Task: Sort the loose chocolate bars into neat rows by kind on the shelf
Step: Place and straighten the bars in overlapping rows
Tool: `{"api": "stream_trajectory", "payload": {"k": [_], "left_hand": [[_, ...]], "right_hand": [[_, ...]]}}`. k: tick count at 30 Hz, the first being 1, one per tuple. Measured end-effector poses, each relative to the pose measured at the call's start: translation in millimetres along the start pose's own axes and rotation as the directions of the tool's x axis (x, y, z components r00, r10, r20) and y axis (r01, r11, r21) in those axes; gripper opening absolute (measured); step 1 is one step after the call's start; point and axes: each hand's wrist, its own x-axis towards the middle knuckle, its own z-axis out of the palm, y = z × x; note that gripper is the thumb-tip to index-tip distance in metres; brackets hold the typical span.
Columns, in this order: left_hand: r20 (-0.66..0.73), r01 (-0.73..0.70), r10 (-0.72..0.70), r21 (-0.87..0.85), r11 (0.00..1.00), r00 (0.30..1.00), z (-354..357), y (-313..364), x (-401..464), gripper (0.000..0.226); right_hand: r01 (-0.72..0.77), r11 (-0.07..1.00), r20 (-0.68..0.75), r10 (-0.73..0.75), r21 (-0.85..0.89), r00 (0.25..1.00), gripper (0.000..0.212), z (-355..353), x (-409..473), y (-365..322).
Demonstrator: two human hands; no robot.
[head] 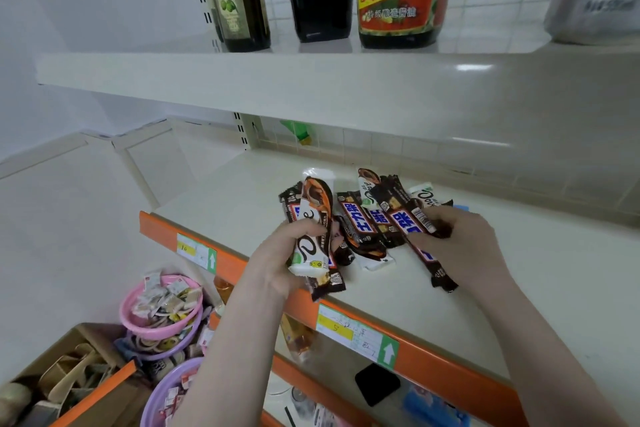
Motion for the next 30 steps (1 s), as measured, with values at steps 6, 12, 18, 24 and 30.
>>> {"api": "stream_trajectory", "payload": {"k": [6, 12, 18, 24, 30], "left_hand": [[0.097, 0.046, -0.037, -0.094, 0.994, 0.995, 29, -21, -2, 0.017], [0.132, 0.031, -0.021, -0.075, 0.997, 0.991, 70, -55, -8, 0.022], [0.173, -0.078, 0.065, 0.068, 0.995, 0.983, 107, -84, -34, 0.02], [0.169, -0.061, 0.04, 0.125, 0.99, 0.985, 132, -115, -71, 0.012], [0.217, -0.083, 0.056, 0.116, 0.99, 0.975, 148, -154, -117, 0.032]], "right_hand": [[-0.131, 0.95, 0.019, 0.131, 0.284, 0.991, 0.01, -41, -17, 23], [-0.278, 0.814, 0.066, 0.286, 0.51, 0.956, 0.008, -81, -35, 51], [-0.296, 0.694, 0.046, 0.355, 0.656, 0.934, 0.018, -122, -65, 71], [-0.238, 0.489, 0.016, 0.415, 0.839, 0.91, 0.01, -150, -124, 78], [-0.192, 0.226, 0.054, 0.504, 0.955, 0.862, 0.005, -167, -182, 74]]}}
